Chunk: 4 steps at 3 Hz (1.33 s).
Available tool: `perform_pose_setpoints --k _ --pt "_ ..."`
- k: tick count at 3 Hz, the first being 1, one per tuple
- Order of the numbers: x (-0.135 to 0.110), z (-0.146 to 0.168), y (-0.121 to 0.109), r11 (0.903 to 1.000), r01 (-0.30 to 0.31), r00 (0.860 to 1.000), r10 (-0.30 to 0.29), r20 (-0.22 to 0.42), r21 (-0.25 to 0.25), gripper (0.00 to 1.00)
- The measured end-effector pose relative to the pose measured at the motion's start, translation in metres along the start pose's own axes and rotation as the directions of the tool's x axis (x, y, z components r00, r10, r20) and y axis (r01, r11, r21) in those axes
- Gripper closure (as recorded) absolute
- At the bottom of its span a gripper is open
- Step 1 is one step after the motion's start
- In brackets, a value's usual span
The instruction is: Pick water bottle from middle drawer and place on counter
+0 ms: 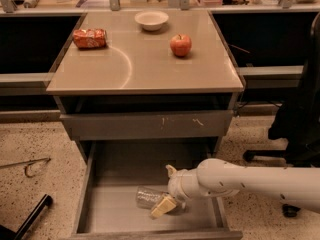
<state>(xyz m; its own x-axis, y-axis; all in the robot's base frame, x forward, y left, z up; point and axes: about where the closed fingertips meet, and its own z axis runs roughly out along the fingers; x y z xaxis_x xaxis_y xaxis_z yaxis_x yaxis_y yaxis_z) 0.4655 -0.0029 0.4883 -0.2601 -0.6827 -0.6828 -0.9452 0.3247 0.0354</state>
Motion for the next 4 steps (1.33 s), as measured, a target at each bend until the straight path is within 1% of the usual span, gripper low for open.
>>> perform_pose_setpoints --k 1,2,3,4 --pt "0.011 0.034 -0.003 0.9999 -0.009 1.0 0.009 -0.005 -0.009 0.0" --pt "0.024 0.063 -0.006 0.9999 -0.01 1.0 0.01 -0.009 -0.004 0.0" --pt "0.037 0.086 -0.012 0.9997 -0.02 1.0 0.02 -0.012 0.01 0.0" --pt "0.048 0.104 -0.015 0.9994 -0.033 0.999 0.034 -0.012 0.013 0.0"
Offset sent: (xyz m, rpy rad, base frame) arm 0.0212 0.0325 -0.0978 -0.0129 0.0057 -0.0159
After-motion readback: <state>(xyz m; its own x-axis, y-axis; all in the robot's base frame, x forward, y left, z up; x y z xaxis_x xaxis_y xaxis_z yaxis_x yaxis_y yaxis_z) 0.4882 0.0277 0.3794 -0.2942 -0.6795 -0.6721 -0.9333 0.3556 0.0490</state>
